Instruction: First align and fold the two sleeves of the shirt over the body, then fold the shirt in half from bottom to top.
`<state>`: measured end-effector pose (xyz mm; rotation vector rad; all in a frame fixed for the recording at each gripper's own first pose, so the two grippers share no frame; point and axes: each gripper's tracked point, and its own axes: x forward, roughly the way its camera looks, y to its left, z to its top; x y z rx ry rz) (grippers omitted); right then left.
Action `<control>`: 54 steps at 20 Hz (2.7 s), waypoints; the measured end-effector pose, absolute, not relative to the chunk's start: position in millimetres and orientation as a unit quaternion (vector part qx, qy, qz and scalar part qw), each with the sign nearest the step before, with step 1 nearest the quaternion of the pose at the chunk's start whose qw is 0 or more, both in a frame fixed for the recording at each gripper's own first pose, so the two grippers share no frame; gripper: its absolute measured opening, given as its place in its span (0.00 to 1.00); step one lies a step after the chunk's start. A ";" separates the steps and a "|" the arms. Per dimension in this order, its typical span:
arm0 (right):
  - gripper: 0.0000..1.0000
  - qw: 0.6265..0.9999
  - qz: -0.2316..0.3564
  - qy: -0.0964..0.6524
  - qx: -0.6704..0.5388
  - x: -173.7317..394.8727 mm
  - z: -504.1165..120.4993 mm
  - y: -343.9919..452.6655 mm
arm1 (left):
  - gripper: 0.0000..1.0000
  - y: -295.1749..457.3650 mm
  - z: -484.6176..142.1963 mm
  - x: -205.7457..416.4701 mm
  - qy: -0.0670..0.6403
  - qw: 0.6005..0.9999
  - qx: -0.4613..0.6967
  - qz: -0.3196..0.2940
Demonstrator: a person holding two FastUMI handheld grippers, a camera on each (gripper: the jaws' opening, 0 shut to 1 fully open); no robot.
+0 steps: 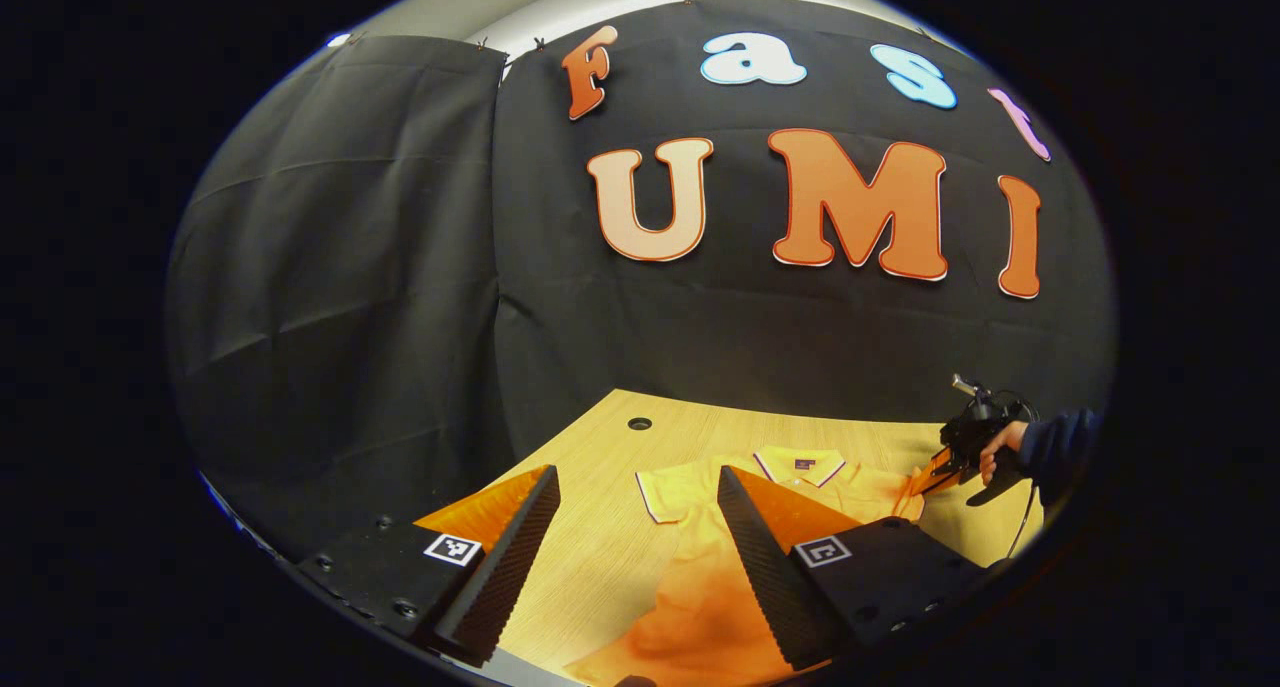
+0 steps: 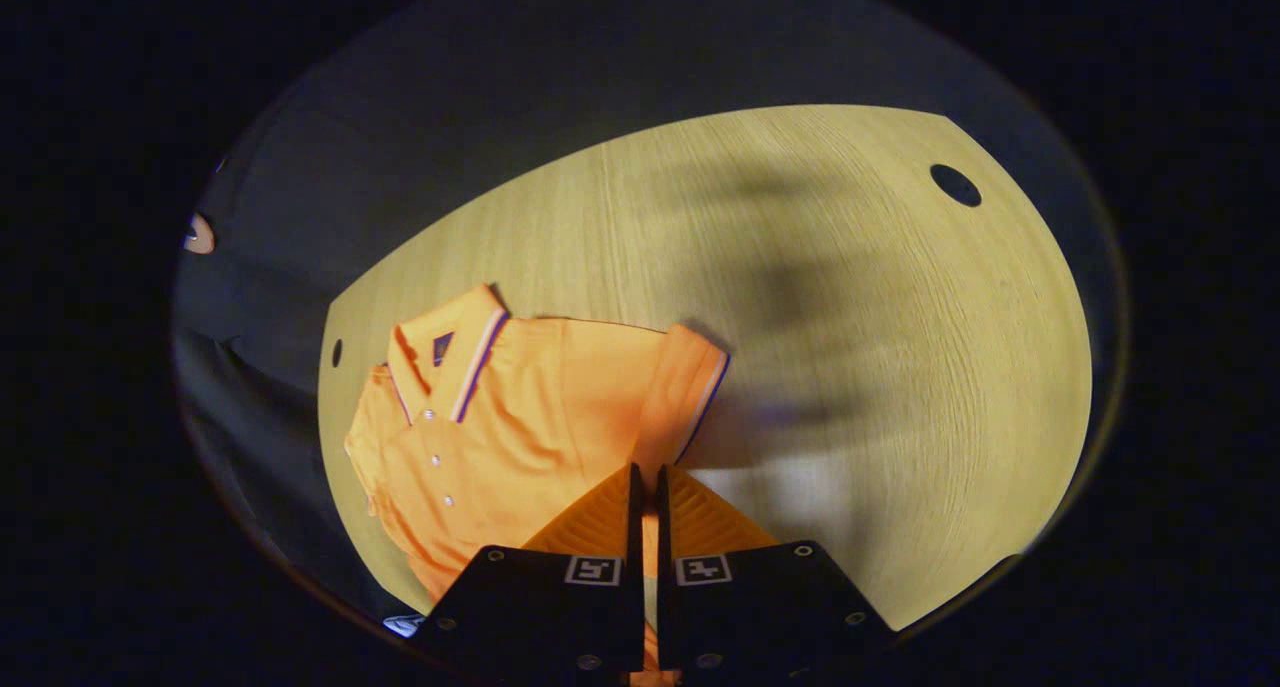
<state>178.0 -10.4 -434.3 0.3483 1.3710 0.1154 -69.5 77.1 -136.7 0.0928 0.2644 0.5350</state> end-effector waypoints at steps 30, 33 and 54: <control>0.92 0.850 -0.019 0.492 0.188 85.5 -323.3 24.0 | 0.98 212.3 -316.4 97.3 0.464 0.867 -0.115 0.143; 0.92 0.865 -0.051 0.463 0.185 60.0 -305.4 17.3 | 0.98 213.9 -329.5 123.2 0.497 0.852 -0.118 0.119; 0.95 0.892 -0.101 0.407 0.168 -49.2 -264.6 14.5 | 0.51 243.8 -436.4 193.3 0.615 0.771 -0.057 0.157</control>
